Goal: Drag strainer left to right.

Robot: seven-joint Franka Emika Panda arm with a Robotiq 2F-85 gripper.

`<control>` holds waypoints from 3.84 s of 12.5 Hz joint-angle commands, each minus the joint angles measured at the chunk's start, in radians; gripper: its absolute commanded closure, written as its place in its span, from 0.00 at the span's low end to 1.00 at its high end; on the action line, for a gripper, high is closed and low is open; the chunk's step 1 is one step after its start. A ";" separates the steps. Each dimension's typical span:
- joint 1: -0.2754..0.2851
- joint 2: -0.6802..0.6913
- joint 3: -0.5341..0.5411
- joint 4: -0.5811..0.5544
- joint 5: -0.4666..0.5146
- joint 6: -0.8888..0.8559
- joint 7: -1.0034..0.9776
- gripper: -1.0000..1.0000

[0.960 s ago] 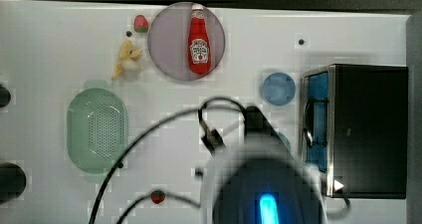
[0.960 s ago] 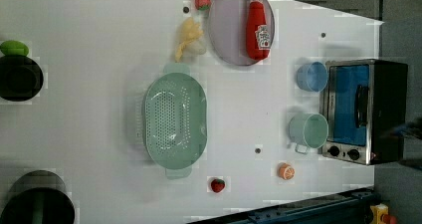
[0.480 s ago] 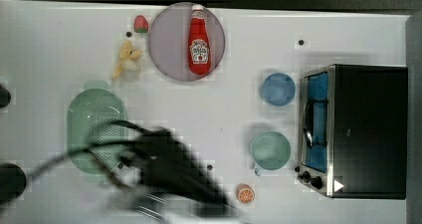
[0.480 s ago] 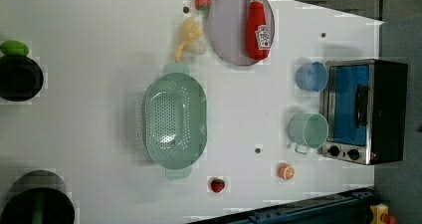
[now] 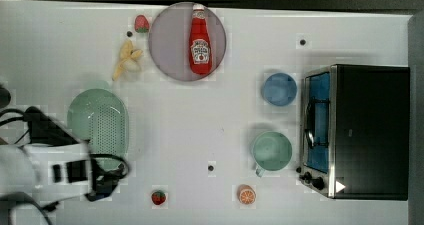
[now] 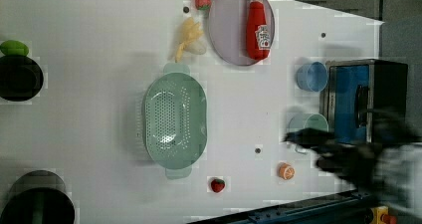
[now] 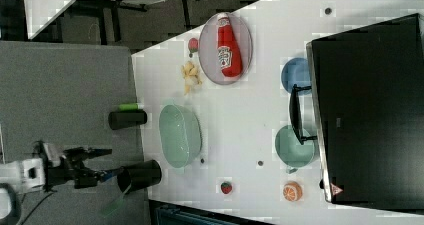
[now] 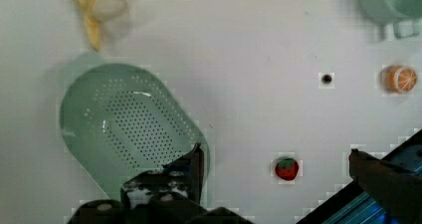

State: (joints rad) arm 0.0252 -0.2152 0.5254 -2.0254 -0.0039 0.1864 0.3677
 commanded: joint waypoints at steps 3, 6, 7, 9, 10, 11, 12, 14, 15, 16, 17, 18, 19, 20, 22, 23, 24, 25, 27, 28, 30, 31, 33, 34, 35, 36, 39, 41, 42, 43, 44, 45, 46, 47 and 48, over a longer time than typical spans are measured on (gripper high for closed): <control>-0.005 0.168 0.089 -0.103 -0.003 0.268 0.574 0.00; -0.005 0.307 0.111 -0.182 -0.008 0.503 0.815 0.00; -0.005 0.352 0.109 -0.204 -0.012 0.573 0.861 0.00; -0.004 0.438 0.105 -0.232 -0.037 0.690 0.942 0.00; -0.004 0.481 0.105 -0.236 -0.059 0.730 0.974 0.00; -0.003 0.521 0.104 -0.235 -0.087 0.760 1.003 0.00; -0.003 0.559 0.100 -0.235 -0.111 0.789 1.038 0.00; 0.004 0.622 0.079 -0.233 -0.160 0.841 1.100 0.00; 0.011 0.649 0.059 -0.232 -0.192 0.862 1.103 0.00; 0.020 0.672 0.035 -0.232 -0.218 0.884 1.103 0.00; 0.031 0.693 0.013 -0.232 -0.230 0.908 1.103 0.00; 0.042 0.712 -0.007 -0.231 -0.231 0.940 1.104 0.00; 0.049 0.725 -0.026 -0.231 -0.232 0.957 1.103 0.00; 0.055 0.729 -0.046 -0.234 -0.242 0.956 1.103 0.00; 0.055 0.728 -0.062 -0.234 -0.247 0.957 1.103 0.00; 0.053 0.726 -0.066 -0.238 -0.248 0.956 1.103 0.00; 0.049 0.723 -0.072 -0.243 -0.247 0.956 1.104 0.00; 0.044 0.719 -0.080 -0.250 -0.248 0.957 1.103 0.00; 0.026 0.702 -0.098 -0.268 -0.248 0.958 1.095 0.00; 0.014 0.690 -0.106 -0.282 -0.248 0.958 1.080 0.00; -0.020 0.661 -0.110 -0.308 -0.247 0.956 1.038 0.00; -0.038 0.650 -0.110 -0.322 -0.247 0.955 1.022 0.00; -0.072 0.634 -0.115 -0.348 -0.248 0.958 0.984 0.00; -0.089 0.628 -0.119 -0.359 -0.247 0.955 0.962 0.00; -0.107 0.622 -0.123 -0.367 -0.248 0.957 0.937 0.00; -0.123 0.615 -0.130 -0.375 -0.248 0.954 0.919 0.00; -0.175 0.594 -0.151 -0.402 -0.248 0.954 0.849 0.00; -0.208 0.585 -0.170 -0.412 -0.248 0.953 0.799 0.00; -0.222 0.582 -0.182 -0.416 -0.247 0.954 0.780 0.00; -0.235 0.579 -0.194 -0.417 -0.247 0.954 0.759 0.00; -0.246 0.575 -0.207 -0.418 -0.248 0.954 0.740 0.00; -0.254 0.571 -0.219 -0.419 -0.247 0.953 0.716 0.00; -0.260 0.565 -0.235 -0.421 -0.248 0.951 0.693 0.00; -0.263 0.561 -0.252 -0.422 -0.248 0.951 0.662 0.00; -0.264 0.559 -0.272 -0.425 -0.247 0.951 0.640 0.00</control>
State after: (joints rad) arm -0.2386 0.3567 0.2622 -2.4785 -0.2727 1.1436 1.1055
